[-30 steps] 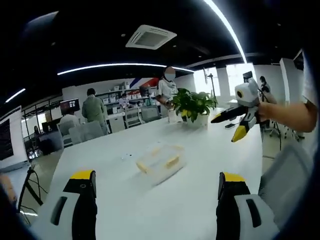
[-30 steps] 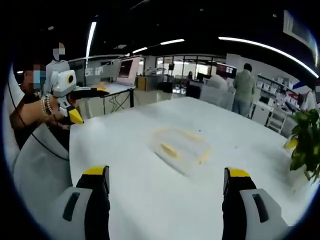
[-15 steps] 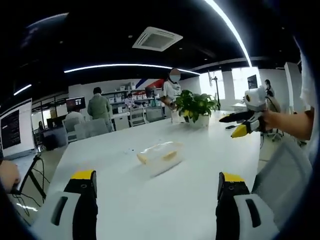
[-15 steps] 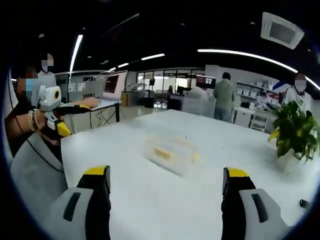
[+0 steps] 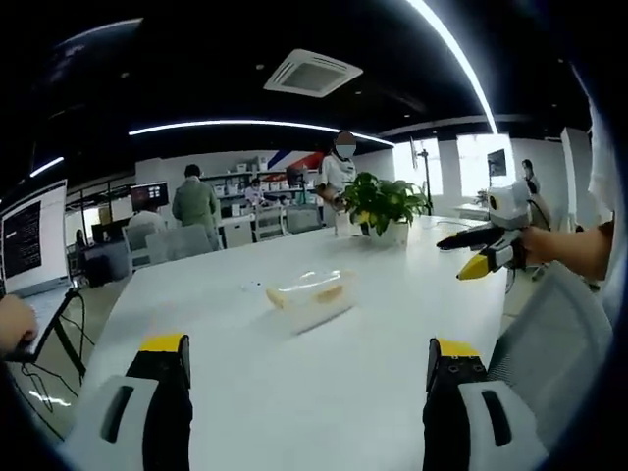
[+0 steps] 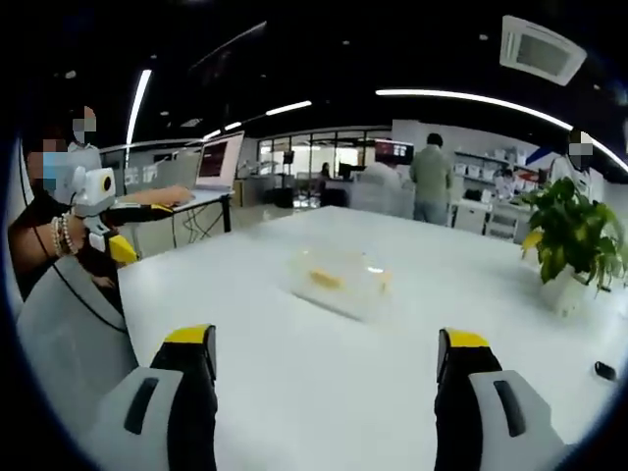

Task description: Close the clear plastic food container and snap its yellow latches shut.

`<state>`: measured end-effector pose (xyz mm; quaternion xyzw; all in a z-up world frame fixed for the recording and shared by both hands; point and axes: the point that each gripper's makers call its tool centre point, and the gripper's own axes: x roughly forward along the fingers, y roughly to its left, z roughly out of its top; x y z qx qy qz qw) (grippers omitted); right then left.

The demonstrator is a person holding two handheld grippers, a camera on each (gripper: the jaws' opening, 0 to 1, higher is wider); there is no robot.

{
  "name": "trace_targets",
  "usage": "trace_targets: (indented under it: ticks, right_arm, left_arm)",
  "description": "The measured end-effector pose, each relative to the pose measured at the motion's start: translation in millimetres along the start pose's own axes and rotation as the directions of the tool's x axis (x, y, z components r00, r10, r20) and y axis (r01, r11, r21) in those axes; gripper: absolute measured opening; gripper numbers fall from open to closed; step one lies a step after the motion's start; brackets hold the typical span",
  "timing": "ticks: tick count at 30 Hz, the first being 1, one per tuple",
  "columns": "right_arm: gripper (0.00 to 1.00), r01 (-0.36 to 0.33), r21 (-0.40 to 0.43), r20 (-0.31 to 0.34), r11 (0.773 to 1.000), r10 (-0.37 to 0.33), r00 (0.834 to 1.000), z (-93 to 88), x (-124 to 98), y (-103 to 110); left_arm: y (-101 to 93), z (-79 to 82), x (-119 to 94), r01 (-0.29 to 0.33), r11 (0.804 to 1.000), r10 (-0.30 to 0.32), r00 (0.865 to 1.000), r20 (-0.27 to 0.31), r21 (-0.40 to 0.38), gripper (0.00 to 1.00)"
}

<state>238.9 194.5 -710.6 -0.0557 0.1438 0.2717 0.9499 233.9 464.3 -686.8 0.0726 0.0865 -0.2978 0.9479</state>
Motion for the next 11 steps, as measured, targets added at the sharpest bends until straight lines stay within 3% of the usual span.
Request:
trace_targets:
  ticks: [11]
  right_arm:
    - [0.91, 0.011, 0.003, -0.019, 1.0, -0.011, 1.0, -5.9, 0.5, 0.5]
  left_arm:
    - [-3.7, -5.0, 4.6, 0.023, 1.0, -0.023, 1.0, -0.019, 0.005, 0.98]
